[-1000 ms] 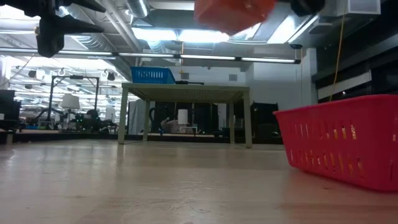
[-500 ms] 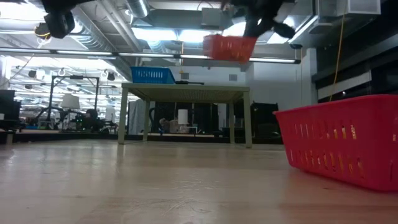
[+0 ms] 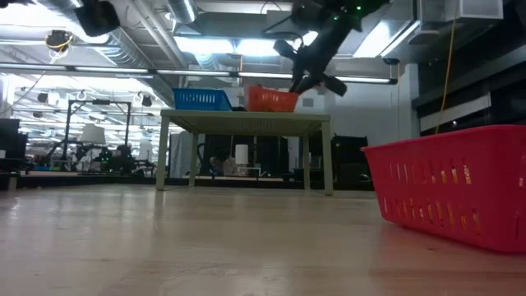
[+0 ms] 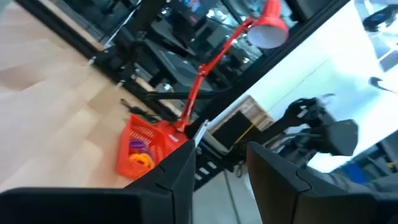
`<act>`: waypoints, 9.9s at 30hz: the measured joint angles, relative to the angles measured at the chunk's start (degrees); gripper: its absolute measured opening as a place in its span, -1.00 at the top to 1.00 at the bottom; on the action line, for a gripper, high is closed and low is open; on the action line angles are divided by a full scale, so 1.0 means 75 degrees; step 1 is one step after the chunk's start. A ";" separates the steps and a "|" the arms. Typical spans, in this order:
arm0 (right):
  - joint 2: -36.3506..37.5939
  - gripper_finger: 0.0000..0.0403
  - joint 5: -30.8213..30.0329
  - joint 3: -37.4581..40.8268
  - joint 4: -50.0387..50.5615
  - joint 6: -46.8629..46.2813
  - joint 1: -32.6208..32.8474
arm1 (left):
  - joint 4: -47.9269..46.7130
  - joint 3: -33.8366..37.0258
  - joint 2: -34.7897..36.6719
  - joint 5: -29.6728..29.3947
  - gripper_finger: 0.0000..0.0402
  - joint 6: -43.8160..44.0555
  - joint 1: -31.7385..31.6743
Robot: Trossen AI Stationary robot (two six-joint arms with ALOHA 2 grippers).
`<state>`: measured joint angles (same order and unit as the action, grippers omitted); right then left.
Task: Pick & Place Office Desk Supplies
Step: Put the orange bin with crayon boxes on the shelf, then put the red bin with spring keychains on the shelf
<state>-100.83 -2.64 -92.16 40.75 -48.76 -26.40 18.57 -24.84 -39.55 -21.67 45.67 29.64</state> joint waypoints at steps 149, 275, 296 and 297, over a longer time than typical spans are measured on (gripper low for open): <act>-0.2521 0.28 0.0349 -0.5710 0.3507 -0.1107 -0.0252 | 0.0110 -0.0006 0.0710 0.6755 0.50 -0.1030 -0.4288; 0.0884 0.27 0.2436 0.4117 0.0302 0.2957 0.5174 | 0.1580 0.2075 0.2094 -0.0300 0.62 -0.3829 0.1242; -0.0114 0.27 0.2513 0.4112 -0.0289 0.3220 0.6135 | -0.1272 0.3166 0.5104 -0.0376 0.65 -0.3614 0.1245; -0.0193 0.27 0.2369 0.4112 -0.0297 0.3206 0.6150 | -0.1466 0.3168 0.5088 -0.0408 0.65 -0.3582 0.1245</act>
<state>-102.27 15.13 -61.32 38.52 -24.72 19.72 7.57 -1.08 -1.39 -24.73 18.81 38.98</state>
